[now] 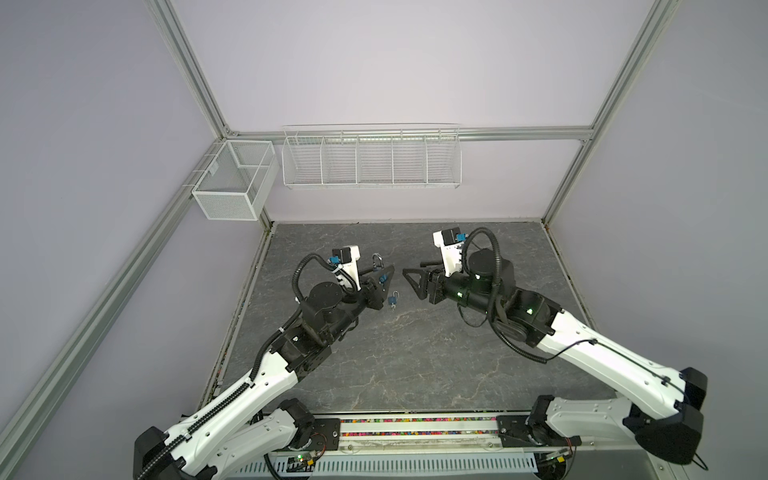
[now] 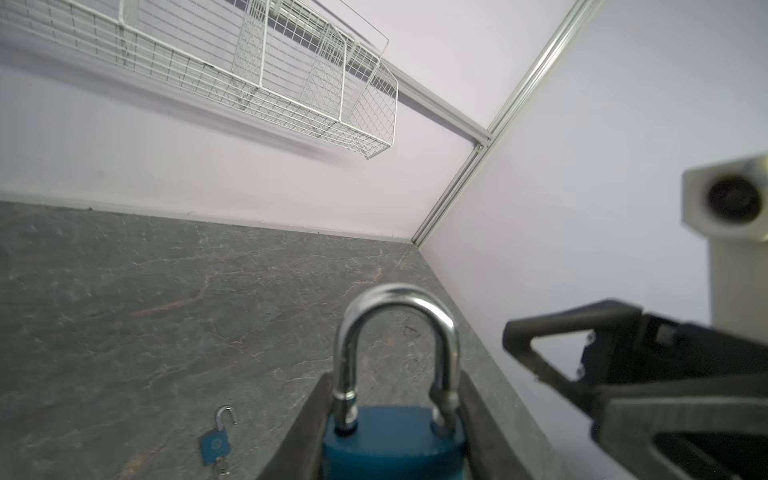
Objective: Unlock with the key
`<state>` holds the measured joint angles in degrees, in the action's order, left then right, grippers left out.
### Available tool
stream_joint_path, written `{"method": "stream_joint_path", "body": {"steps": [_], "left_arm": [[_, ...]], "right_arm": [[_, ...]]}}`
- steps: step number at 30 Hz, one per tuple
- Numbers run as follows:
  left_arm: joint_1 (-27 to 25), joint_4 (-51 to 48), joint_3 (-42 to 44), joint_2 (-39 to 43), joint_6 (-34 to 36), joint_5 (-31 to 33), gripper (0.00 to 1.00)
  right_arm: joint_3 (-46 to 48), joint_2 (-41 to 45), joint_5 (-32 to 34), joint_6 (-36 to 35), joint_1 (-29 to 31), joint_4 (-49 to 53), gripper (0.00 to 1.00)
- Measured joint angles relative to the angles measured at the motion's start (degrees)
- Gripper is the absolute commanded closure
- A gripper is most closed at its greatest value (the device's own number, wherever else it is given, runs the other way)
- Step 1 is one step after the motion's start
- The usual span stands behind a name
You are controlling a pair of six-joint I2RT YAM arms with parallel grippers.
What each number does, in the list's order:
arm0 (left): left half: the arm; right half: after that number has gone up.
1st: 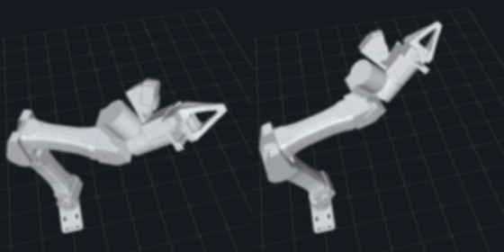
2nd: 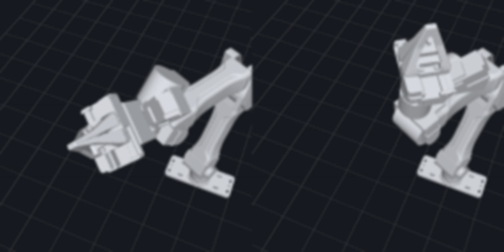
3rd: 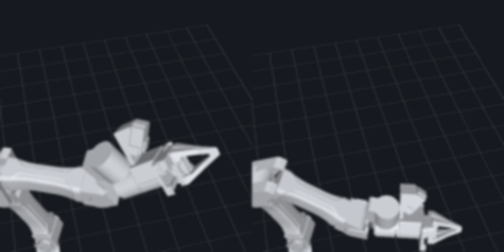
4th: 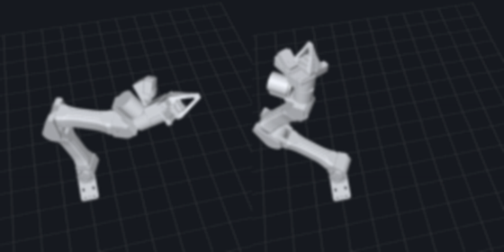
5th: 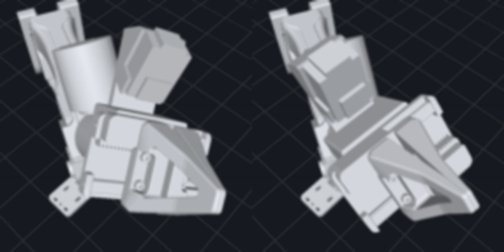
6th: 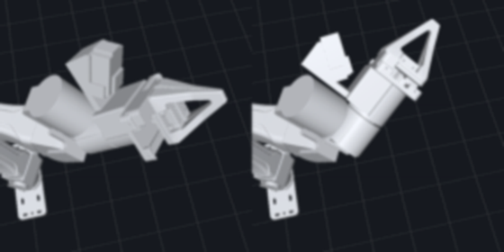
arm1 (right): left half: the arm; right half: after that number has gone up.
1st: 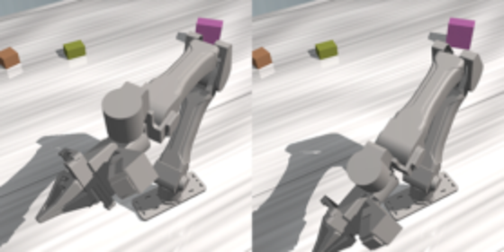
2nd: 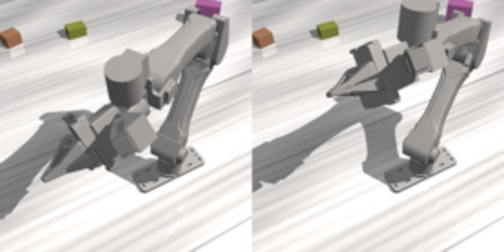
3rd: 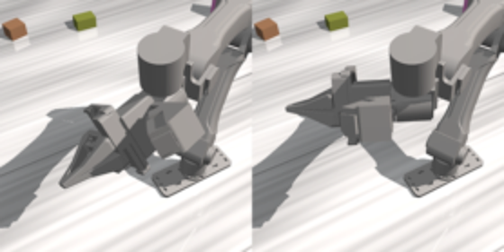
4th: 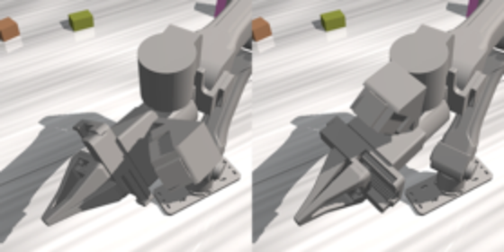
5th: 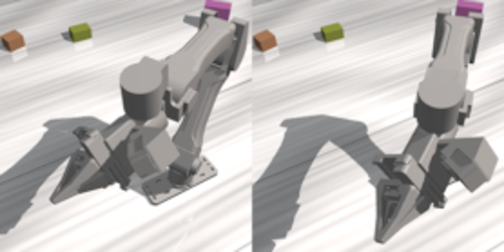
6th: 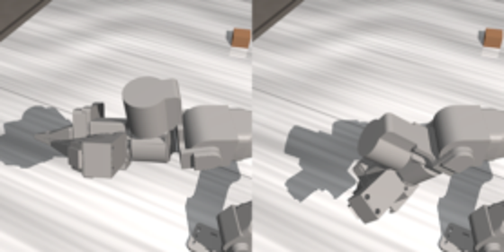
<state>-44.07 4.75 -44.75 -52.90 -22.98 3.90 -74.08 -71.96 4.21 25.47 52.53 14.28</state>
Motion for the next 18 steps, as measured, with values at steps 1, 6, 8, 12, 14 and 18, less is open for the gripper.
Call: {"method": "stream_joint_path", "body": {"steps": [1,6,8,12,14,18], "left_arm": [[0.00,-0.07,0.11,-0.20,2.80,-0.24,1.00],[0.00,2.45,2.86,-1.18,14.47,-0.81,1.00],[0.00,3.34,4.02,-1.97,17.70,-0.81,1.00],[0.00,5.27,5.79,-3.58,21.99,-0.85,1.00],[0.00,6.32,6.49,-3.82,23.17,-0.98,1.00],[0.00,8.87,7.63,-4.13,24.79,-0.98,1.00]], "right_arm": [[-2.12,-1.09,-0.09,-1.22,-0.04,2.36,0.27],[-7.96,-5.70,-0.96,-5.70,-0.04,11.72,0.20],[-10.51,-8.00,-0.90,-6.71,-0.07,15.26,0.18],[-13.53,-11.52,-0.28,-8.02,-0.07,18.43,0.14],[-15.19,-13.09,0.46,-8.39,-0.11,20.11,0.14],[-20.06,-17.18,2.75,-8.41,-0.57,22.14,0.12]]}}
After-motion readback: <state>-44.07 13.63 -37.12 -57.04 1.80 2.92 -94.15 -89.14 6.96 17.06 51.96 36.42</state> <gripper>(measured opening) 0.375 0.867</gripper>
